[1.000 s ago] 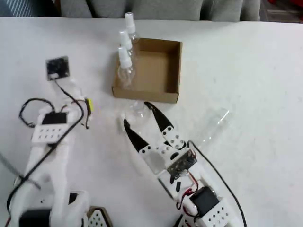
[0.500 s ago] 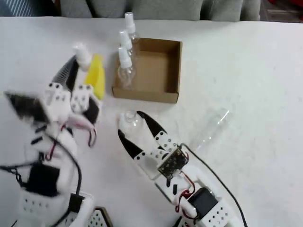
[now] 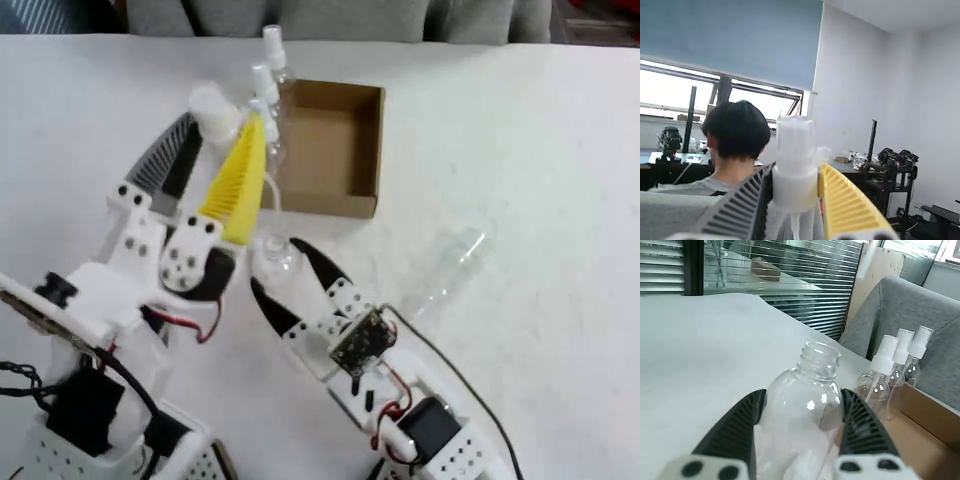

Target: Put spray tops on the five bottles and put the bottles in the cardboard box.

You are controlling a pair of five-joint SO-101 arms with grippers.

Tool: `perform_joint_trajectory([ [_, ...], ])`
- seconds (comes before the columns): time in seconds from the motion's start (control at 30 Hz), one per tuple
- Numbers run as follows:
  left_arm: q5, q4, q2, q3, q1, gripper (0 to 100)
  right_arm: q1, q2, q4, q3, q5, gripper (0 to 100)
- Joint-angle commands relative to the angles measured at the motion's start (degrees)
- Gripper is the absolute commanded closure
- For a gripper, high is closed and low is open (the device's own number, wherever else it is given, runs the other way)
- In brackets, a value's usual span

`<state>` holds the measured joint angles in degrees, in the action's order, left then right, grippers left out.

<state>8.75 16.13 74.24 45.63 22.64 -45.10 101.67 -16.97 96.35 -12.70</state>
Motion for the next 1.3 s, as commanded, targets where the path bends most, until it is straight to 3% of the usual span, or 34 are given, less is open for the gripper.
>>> perform_joint_trajectory([
  [0.0, 5.01, 5.19, 5.05, 0.88, 1.01, 98, -0.57, 1.01, -0.04, 0.53, -0.09, 98.1],
  [0.23, 4.92, -0.7, 16.04, 13.01, 0.66, 98, -0.57, 1.01, -0.04, 0.53, -0.09, 98.1],
  [0.57, 4.92, -9.67, 14.29, 18.55, -5.67, 98, -0.57, 0.92, -0.04, 0.53, -0.09, 98.1],
  [1.27, 5.45, -9.49, 16.13, 26.73, -7.25, 98, -0.57, 0.92, -0.04, 0.53, -0.09, 98.1],
])
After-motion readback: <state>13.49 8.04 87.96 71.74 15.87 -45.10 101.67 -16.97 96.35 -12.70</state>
